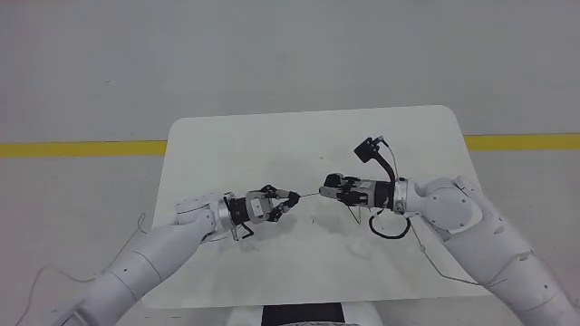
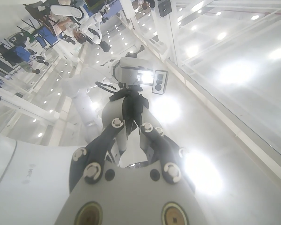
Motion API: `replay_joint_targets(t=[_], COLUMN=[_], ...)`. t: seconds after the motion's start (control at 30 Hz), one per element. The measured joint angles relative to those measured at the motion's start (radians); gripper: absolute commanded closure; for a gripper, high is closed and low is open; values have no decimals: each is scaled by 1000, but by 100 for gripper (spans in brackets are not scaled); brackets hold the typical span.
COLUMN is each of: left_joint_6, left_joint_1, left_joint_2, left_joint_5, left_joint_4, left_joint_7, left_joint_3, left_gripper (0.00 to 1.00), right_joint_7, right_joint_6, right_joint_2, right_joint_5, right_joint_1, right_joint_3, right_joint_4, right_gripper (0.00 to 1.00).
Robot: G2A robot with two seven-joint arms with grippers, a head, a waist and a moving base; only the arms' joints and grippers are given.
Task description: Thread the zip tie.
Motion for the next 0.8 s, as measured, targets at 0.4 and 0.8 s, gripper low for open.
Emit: replay_joint_targets(t=[0.4,0.8], left_joint_6=[0,0], left_joint_1=[-17,-20], left_joint_2=[4,7], left_joint_5=[-23,-37], left_joint_4=[16,19], left_joint_7=[-2,-40], left_joint_3=[19,32], left_gripper=[100,100], right_joint_7=[-75,-91], right_joint_6=[0,0], right_joint_2=[19,41], right_joint_5=[-50,-41], right_joint_1=[-7,5], right_joint_3=[-13,-43], right_joint_4=[-35,-26], right_gripper=[75,81])
